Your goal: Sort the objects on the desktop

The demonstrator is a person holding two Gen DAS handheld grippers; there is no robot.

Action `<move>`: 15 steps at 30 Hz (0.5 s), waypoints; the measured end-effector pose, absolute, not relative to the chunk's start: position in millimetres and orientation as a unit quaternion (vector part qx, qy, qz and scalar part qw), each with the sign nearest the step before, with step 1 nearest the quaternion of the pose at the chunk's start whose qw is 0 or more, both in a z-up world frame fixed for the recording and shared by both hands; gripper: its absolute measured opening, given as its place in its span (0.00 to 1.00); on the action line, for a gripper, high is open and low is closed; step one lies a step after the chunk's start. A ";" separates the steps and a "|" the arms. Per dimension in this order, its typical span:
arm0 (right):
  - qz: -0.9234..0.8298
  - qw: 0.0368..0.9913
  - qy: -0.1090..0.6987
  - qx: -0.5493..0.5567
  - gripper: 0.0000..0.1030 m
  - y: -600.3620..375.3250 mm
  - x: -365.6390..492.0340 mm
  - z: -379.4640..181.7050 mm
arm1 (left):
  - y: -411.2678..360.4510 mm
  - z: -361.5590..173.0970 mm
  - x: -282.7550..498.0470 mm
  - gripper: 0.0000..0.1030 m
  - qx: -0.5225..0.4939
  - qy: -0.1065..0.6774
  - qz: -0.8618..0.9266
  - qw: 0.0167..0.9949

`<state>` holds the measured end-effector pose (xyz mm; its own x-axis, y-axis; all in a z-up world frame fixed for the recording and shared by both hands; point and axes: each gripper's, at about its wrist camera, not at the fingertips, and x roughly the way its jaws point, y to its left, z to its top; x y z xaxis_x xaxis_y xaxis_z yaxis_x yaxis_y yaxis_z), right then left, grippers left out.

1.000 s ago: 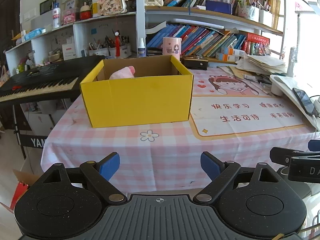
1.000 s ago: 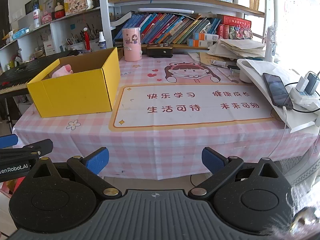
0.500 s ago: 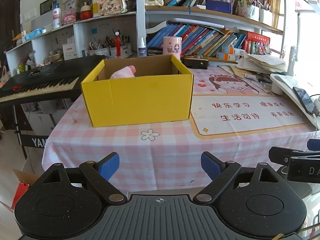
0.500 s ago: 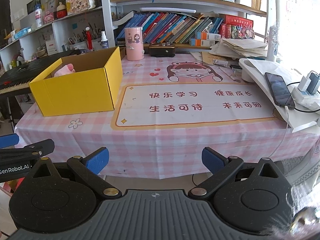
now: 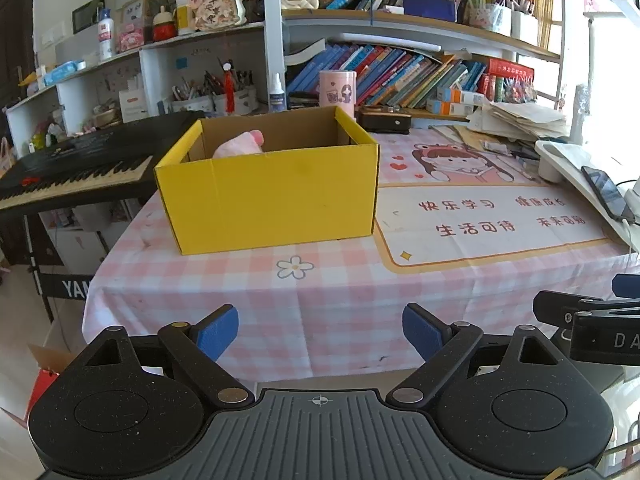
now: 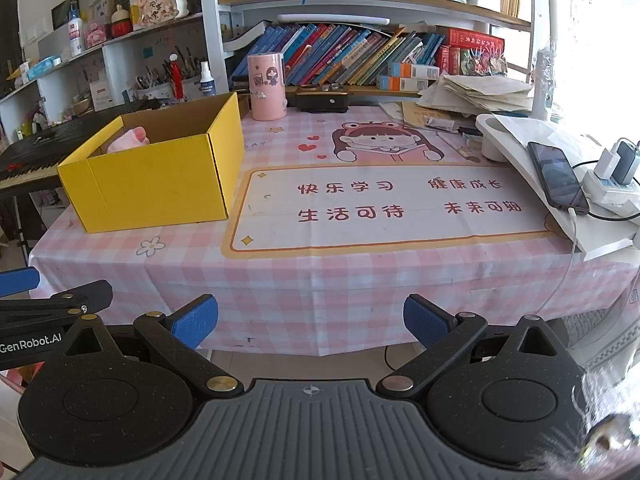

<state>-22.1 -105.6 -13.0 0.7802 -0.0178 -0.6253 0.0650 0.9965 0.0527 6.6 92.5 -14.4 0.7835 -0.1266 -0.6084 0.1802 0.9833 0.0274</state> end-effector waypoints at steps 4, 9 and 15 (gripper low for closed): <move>-0.022 0.943 0.331 0.035 0.97 -105.5 -22.1 -13.0 | 92.3 -15.7 7.6 0.89 0.039 0.324 -0.080 0.942; -0.021 0.942 0.333 0.037 0.97 -105.4 -22.4 -13.9 | 95.8 -19.9 9.9 0.89 0.023 0.336 -0.077 0.939; -0.017 0.941 0.337 0.038 0.97 -105.8 -22.1 -16.0 | 100.8 -23.1 14.3 0.89 0.006 0.345 -0.064 0.936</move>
<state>-22.1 -105.8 -16.0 0.7726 -0.0057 -0.6349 0.0573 0.9965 0.0608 14.3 100.8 -23.1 0.7532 -0.1155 -0.6476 0.1238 0.9918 -0.0329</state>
